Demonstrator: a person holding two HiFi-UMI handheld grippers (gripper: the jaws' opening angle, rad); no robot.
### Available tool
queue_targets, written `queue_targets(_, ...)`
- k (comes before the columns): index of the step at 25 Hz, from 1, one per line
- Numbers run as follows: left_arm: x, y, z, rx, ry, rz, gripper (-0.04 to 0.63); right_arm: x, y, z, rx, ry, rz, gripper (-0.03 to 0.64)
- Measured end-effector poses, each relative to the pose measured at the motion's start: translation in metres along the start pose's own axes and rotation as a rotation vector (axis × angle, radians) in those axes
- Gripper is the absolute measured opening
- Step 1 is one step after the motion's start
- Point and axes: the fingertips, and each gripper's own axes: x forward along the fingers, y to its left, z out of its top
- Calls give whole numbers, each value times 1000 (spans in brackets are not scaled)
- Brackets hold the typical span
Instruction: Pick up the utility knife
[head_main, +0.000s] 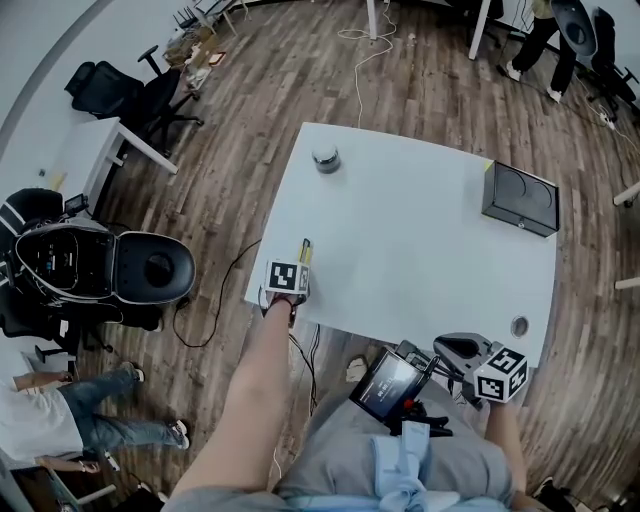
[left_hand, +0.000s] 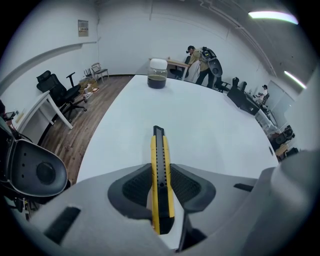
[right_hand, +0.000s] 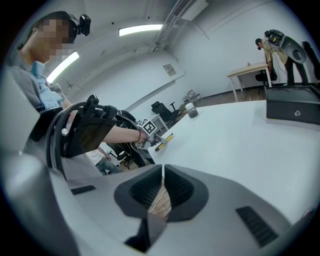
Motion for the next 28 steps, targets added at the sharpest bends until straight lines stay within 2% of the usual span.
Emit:
queue_targets(9, -18, -7, 23, -24, -91, -31, 124, 1, 4, 3, -9, -6, 10, 29)
queue_targets(15, -34, -18, 37, -64, -149, -82, 124, 3, 9, 9, -26, -14, 23, 29)
queue_targets(28, -75, -55, 61, -37, -282, -162, 124, 8, 12, 16, -57, -25, 37, 30)
